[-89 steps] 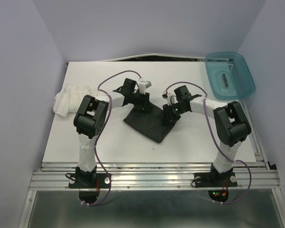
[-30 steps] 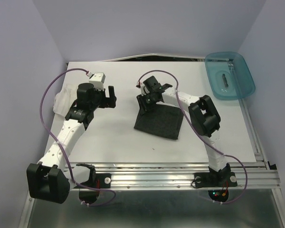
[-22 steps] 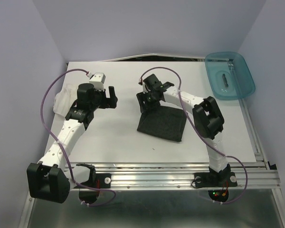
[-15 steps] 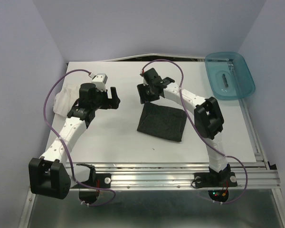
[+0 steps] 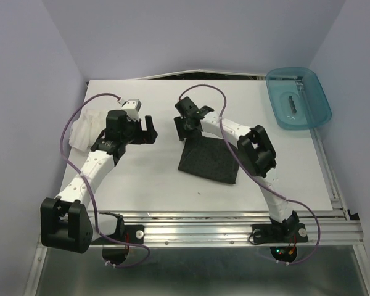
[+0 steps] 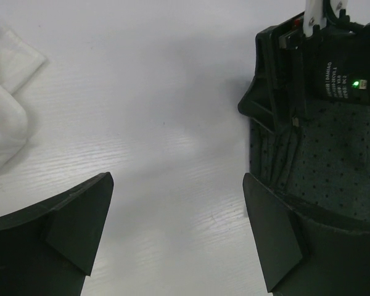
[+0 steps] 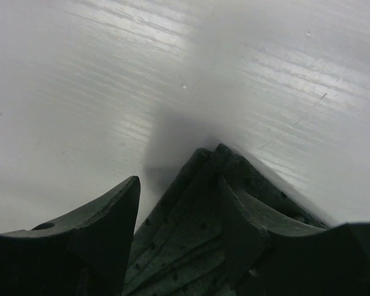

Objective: Fold and stack the skirts
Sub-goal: Neatly place the folded skirt to the corner

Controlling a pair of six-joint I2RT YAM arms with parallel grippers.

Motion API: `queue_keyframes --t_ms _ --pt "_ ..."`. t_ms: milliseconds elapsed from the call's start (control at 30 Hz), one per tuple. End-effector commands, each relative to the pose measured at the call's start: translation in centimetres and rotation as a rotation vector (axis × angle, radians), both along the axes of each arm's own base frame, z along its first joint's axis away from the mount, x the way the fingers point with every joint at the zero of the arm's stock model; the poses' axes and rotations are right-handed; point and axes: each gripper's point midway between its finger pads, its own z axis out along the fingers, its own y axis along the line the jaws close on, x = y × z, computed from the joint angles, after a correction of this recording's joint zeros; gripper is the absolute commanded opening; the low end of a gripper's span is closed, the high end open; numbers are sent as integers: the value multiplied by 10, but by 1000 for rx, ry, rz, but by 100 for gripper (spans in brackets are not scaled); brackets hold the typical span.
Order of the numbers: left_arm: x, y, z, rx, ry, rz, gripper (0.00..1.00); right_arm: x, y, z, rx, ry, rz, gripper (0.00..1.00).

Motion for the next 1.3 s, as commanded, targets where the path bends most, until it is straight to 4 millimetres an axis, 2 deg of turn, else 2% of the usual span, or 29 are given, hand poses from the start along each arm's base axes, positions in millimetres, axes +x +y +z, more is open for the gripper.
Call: queue_keyframes --t_ms 0,100,133,200,233,333,367,400,467,500,567,633,700,733,833,1033,1267 --pt "7 2 5 -19 -36 27 99 -4 -5 -19 -73 10 -30 57" --pt "1 -5 -6 -52 -2 6 98 -9 -7 -36 -91 42 -33 49" --pt "-3 -8 -15 -69 28 -1 98 -10 -8 -44 -99 52 -36 42" --pt "-10 -18 -23 -108 65 -49 98 -13 -5 -49 -91 72 -22 33" --pt "-14 -24 -30 -131 96 -80 98 -12 -4 -48 -86 71 -14 22" --pt "-16 -34 -41 -154 143 -135 97 -13 9 -34 -30 75 28 6" --pt "-16 -42 -38 -176 130 -187 98 -11 15 -19 3 62 45 1" --pt "-18 -46 -46 -186 157 -213 98 -11 18 -11 19 54 57 1" --pt "-22 -59 -45 -228 165 -303 99 -11 23 5 56 41 71 1" --pt "-23 -62 -52 -240 188 -316 99 -12 28 20 88 30 83 1" --pt "-22 -70 -51 -282 199 -343 99 -16 38 41 159 27 117 1" --pt "-22 -74 -58 -308 229 -356 99 -18 43 54 193 21 126 1" --pt "-24 -82 -60 -352 248 -387 99 -16 42 62 218 19 120 1" --pt "-25 -84 -68 -365 280 -393 98 -16 42 67 225 13 121 1" --pt "-25 -90 -76 -395 316 -407 98 -17 45 76 248 9 119 1" --pt "-23 -104 -89 -466 355 -384 98 -14 45 87 283 6 99 1" --pt "-39 -139 -86 -542 358 -506 98 -9 45 101 339 16 85 1"
